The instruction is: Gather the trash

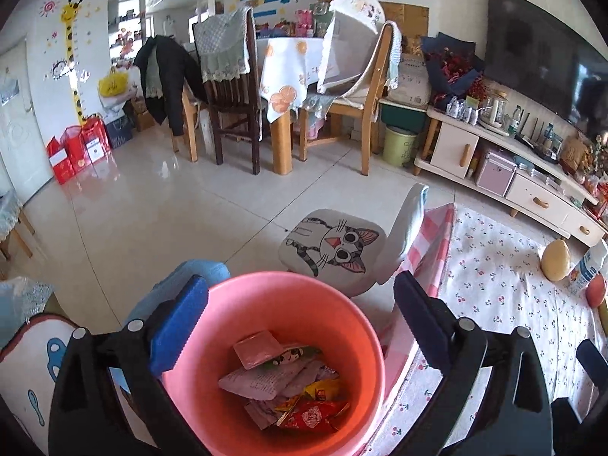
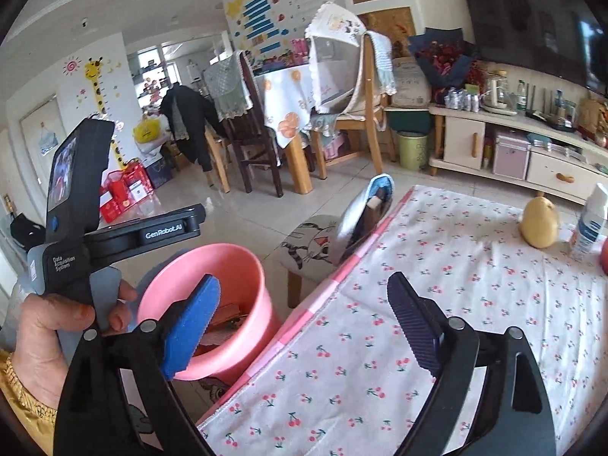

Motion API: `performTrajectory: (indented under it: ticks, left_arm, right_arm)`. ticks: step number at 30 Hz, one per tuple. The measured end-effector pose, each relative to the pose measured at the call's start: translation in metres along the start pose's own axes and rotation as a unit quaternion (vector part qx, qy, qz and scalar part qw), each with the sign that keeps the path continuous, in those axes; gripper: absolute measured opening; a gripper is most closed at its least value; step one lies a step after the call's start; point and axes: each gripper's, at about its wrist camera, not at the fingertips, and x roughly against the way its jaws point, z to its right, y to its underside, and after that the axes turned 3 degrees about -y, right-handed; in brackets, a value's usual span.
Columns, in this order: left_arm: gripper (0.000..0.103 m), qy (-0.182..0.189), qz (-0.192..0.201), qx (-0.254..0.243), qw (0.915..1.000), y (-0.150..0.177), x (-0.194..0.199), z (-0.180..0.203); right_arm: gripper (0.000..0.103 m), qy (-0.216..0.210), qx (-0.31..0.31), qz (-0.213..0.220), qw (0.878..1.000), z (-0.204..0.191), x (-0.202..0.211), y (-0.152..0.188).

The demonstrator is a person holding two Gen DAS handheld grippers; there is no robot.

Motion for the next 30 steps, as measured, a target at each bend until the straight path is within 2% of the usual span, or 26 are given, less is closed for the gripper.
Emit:
performTrajectory:
  ticks: [7, 15, 22, 30]
  left_arm:
    - [0.099, 0.015, 0.068, -0.055, 0.9961, 0.006, 0.045, 0.053]
    - [0.099, 0.054, 0.104, -0.124, 0.9853, 0.022, 0.089, 0.115]
    - [0.099, 0.085, 0.122, -0.132, 0.9799, 0.036, 0.124, 0.153]
    - [0.099, 0.101, 0.149, -0.144, 0.9731, 0.054, 0.162, 0.190]
  right_arm:
    - [0.093, 0.066, -0.021, 0.035, 0.997, 0.036, 0.048, 0.006]
    - [0.094, 0.124, -0.031, 0.067, 0.990, 0.069, 0.106, 0.012]
    - [0.094, 0.162, -0.032, 0.100, 0.981, 0.089, 0.151, 0.020]
    - [0.095, 0.199, -0.030, 0.126, 0.971, 0.111, 0.195, 0.032]
